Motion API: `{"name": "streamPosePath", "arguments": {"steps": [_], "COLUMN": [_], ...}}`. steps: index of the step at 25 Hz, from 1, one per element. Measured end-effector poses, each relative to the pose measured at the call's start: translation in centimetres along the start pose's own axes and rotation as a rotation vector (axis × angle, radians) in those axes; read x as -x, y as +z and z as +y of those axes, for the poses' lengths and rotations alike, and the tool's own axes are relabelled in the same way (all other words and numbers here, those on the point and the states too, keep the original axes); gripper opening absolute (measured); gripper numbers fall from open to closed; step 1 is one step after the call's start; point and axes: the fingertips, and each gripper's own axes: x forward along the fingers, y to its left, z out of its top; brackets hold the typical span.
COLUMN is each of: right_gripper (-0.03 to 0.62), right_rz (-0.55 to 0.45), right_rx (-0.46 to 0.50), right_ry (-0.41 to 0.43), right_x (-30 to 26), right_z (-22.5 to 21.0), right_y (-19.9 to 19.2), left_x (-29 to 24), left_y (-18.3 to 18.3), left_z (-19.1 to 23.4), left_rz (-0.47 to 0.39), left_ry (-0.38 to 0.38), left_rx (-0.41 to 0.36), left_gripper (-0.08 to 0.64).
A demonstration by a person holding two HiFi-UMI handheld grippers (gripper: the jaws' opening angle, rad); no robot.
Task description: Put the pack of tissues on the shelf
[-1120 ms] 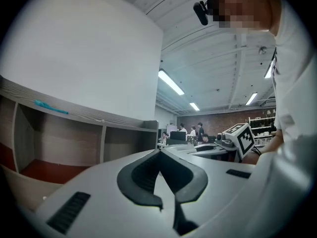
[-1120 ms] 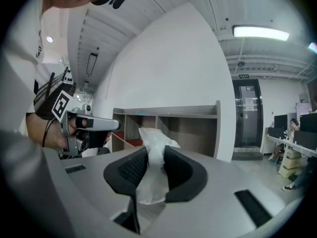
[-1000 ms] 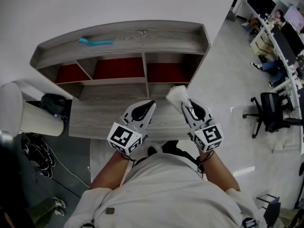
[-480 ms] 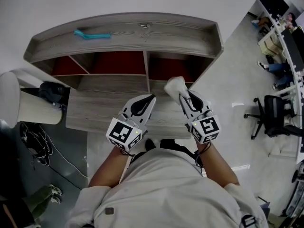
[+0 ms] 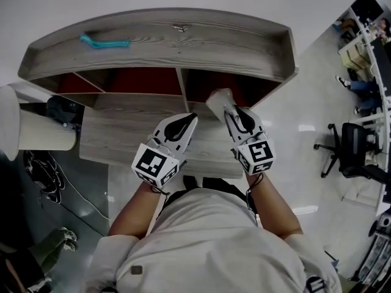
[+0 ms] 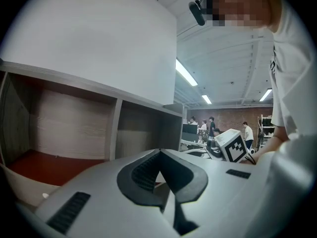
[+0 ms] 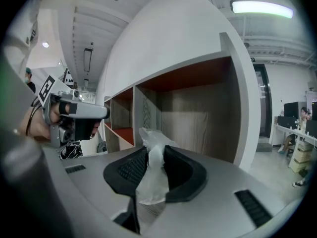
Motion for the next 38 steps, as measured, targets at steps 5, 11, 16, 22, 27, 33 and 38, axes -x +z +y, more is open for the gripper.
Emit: {"name": "streamPosePath", "arguments": {"steps": [5, 11, 16, 22, 27, 33, 38], "right_gripper": [0.109, 0.109, 0.109, 0.109, 0.11, 0.115, 0.13], "right_rz": [0.022, 0.031, 0.03, 0.036, 0.045, 0.065, 0.079], "right_rx": [0.006, 0.019, 0.013, 0.023, 0.032, 0.042, 0.068], "right_ry": [0.011, 0.007, -0.002, -0.006, -0.009, 0.004, 0.008], "right_x": [-1.9, -4.1, -5.7, -7.6, -8.9, -10.4, -10.8], "right_z": [-0.9, -2.2, -3.3, -4.2, -4.9, -5.3, -5.0], "right_y": [-1.3, -2.2, -2.7, -3.2, -4.0, -4.7, -5.0], "left_x": [-1.5, -3.3, -4.6, -5.7, -6.1, -6.2, -6.2], "left_y": [-1.0, -2.0, -2.8, -3.6, -4.2, -4.6, -5.0], "left_z": [0.9, 1.8, 2.6, 3.1, 3.2, 3.2, 3.4], "left_rz": [0.022, 0.035, 0.039, 0.048, 0.06, 0.062, 0.071], "left_ry": [0.008, 0.014, 0.033, 0.053, 0.066, 0.08, 0.09], "left_rx": [0.008, 0.016, 0.022, 0.035, 0.038, 0.045, 0.052], "left_gripper": [0.015, 0.015, 0.015, 0.015, 0.015, 0.015, 0.015]}}
